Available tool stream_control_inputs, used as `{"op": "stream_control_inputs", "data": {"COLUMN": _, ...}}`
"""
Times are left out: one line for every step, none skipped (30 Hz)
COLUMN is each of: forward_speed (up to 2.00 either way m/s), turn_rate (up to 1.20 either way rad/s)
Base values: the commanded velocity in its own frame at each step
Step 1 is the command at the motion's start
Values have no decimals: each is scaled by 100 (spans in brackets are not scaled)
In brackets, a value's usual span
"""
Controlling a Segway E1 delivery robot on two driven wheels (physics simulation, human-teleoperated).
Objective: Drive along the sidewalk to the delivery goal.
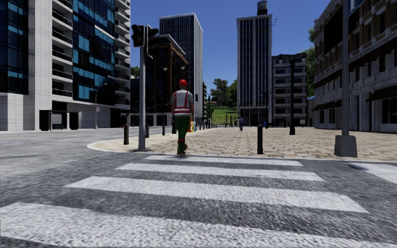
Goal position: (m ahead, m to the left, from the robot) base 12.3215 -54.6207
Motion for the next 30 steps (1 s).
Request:
{"op": "stream_control_inputs", "data": {"forward_speed": 200, "turn_rate": 0}}
{"op": "stream_control_inputs", "data": {"forward_speed": 200, "turn_rate": 0}}
{"op": "stream_control_inputs", "data": {"forward_speed": 200, "turn_rate": 0}}
{"op": "stream_control_inputs", "data": {"forward_speed": 200, "turn_rate": 0}}
{"op": "stream_control_inputs", "data": {"forward_speed": 200, "turn_rate": 0}}
{"op": "stream_control_inputs", "data": {"forward_speed": 200, "turn_rate": 0}}
{"op": "stream_control_inputs", "data": {"forward_speed": 200, "turn_rate": 0}}
{"op": "stream_control_inputs", "data": {"forward_speed": 200, "turn_rate": 0}}
{"op": "stream_control_inputs", "data": {"forward_speed": 200, "turn_rate": 0}}
{"op": "stream_control_inputs", "data": {"forward_speed": 200, "turn_rate": 0}}
{"op": "stream_control_inputs", "data": {"forward_speed": 200, "turn_rate": 0}}
{"op": "stream_control_inputs", "data": {"forward_speed": 200, "turn_rate": 0}}
{"op": "stream_control_inputs", "data": {"forward_speed": 200, "turn_rate": 0}}
{"op": "stream_control_inputs", "data": {"forward_speed": 200, "turn_rate": 0}}
{"op": "stream_control_inputs", "data": {"forward_speed": 200, "turn_rate": 0}}
{"op": "stream_control_inputs", "data": {"forward_speed": 200, "turn_rate": 0}}
{"op": "stream_control_inputs", "data": {"forward_speed": 200, "turn_rate": 0}}
{"op": "stream_control_inputs", "data": {"forward_speed": 200, "turn_rate": 0}}
{"op": "stream_control_inputs", "data": {"forward_speed": 200, "turn_rate": 0}}
{"op": "stream_control_inputs", "data": {"forward_speed": 200, "turn_rate": 0}}
{"op": "stream_control_inputs", "data": {"forward_speed": 200, "turn_rate": 0}}
{"op": "stream_control_inputs", "data": {"forward_speed": 200, "turn_rate": 0}}
{"op": "stream_control_inputs", "data": {"forward_speed": 200, "turn_rate": 0}}
{"op": "stream_control_inputs", "data": {"forward_speed": 200, "turn_rate": 0}}
{"op": "stream_control_inputs", "data": {"forward_speed": 200, "turn_rate": 0}}
{"op": "stream_control_inputs", "data": {"forward_speed": 200, "turn_rate": 0}}
{"op": "stream_control_inputs", "data": {"forward_speed": 200, "turn_rate": 0}}
{"op": "stream_control_inputs", "data": {"forward_speed": 200, "turn_rate": 0}}
{"op": "stream_control_inputs", "data": {"forward_speed": 200, "turn_rate": 0}}
{"op": "stream_control_inputs", "data": {"forward_speed": 200, "turn_rate": 0}}
